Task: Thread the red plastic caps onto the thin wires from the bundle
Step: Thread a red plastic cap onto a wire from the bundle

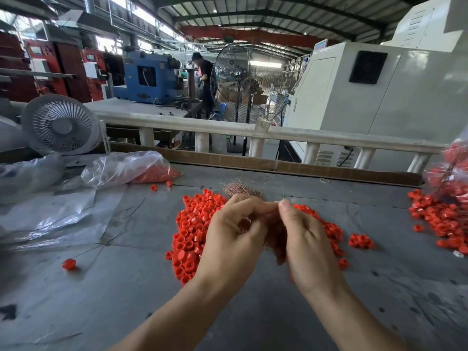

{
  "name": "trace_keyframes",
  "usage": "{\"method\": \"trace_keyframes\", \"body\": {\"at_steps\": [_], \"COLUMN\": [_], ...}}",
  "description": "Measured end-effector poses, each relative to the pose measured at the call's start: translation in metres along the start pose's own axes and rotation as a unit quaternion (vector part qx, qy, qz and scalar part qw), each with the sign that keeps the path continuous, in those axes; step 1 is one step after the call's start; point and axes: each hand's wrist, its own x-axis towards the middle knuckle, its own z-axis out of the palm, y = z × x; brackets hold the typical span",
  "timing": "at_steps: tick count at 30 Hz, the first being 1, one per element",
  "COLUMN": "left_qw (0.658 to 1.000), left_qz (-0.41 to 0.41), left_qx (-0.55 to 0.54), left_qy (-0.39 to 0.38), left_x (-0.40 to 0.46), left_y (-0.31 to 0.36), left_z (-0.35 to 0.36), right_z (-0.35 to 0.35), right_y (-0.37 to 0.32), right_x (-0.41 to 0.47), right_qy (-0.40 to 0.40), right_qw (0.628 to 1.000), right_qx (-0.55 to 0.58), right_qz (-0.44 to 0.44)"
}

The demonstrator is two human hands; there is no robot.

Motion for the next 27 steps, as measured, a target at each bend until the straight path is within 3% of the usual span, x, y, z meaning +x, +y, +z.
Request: {"method": "trace_keyframes", "body": {"at_steps": [14, 19, 21, 23, 25, 27], "left_qw": [0.98, 0.974, 0.984, 0.999, 0.993, 0.988], "left_qz": [-0.099, -0.095, -0.065, -0.012, 0.033, 0.045], "left_qx": [-0.167, -0.197, -0.157, -0.021, 0.105, 0.144], "left_qy": [-0.042, -0.056, -0.05, -0.032, -0.039, -0.046], "left_x": [0.001, 0.001, 0.0, 0.0, 0.001, 0.002], "left_y": [0.0, 0.002, 0.004, 0.002, 0.001, 0.001], "left_z": [0.001, -0.001, -0.002, -0.004, -0.005, -0.006], "right_z": [-0.003, 0.001, 0.004, 0.005, 0.003, 0.001], "right_y": [-0.001, -0.006, -0.008, -0.009, -0.008, -0.008], "right_x": [0.0, -0.002, -0.003, -0.002, -0.001, -0.002], "right_qy": [0.034, 0.019, 0.018, 0.017, 0.01, -0.001], "right_qw": [0.993, 0.999, 0.997, 0.994, 0.993, 0.994], "right_qx": [-0.1, 0.029, 0.079, 0.09, 0.094, 0.084], "right_qz": [-0.052, -0.037, 0.016, 0.057, 0.07, 0.066]}}
